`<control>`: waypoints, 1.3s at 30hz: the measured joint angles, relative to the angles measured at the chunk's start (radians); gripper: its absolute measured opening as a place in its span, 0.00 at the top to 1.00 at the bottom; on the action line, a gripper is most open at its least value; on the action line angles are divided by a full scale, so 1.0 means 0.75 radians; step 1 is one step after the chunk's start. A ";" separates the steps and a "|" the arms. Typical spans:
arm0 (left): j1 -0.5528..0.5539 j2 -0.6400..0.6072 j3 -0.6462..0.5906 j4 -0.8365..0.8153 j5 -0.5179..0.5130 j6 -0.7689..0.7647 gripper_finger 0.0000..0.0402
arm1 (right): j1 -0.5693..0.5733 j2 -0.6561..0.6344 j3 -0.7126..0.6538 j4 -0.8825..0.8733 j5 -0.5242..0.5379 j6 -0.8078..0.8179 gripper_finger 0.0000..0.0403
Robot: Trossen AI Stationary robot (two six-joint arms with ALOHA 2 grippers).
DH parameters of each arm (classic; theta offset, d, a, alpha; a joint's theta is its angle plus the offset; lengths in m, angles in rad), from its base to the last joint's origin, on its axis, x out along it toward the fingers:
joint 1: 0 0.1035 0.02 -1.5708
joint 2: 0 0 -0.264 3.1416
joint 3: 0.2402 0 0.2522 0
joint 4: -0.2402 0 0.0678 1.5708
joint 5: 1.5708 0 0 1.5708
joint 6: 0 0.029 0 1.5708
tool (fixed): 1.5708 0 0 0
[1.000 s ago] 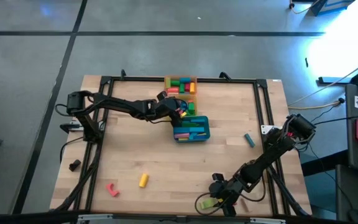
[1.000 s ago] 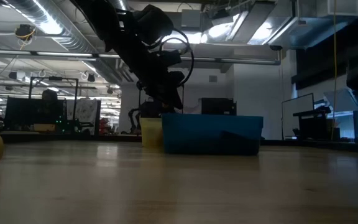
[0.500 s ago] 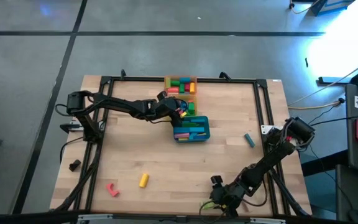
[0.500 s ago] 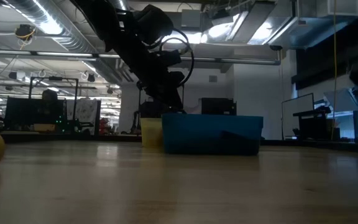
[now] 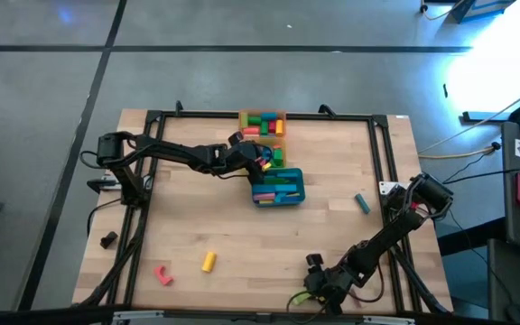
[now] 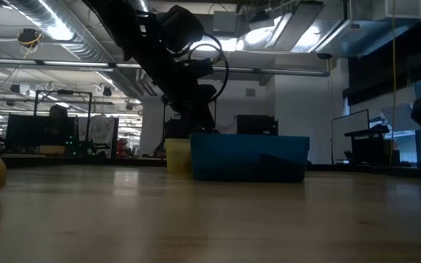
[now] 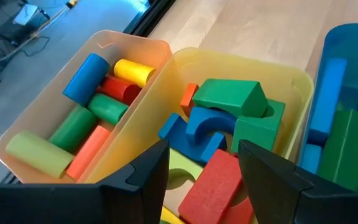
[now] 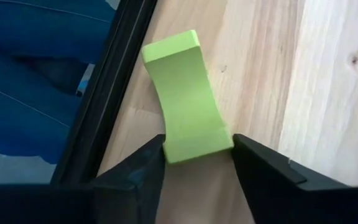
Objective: Sort blocks by size
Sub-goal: Put the light green arch block into the yellow bin
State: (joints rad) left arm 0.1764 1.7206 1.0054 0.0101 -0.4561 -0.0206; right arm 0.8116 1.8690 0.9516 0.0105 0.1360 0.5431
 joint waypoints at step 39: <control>-0.001 -0.428 0.001 -0.306 0.000 0.060 0.56 | -0.453 0.003 -0.001 0.189 0.226 -0.197 0.65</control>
State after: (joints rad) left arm 0.1754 1.3995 1.0058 -0.2197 -0.4561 0.0247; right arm 0.4716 1.8715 0.9508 0.1523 0.3054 0.3956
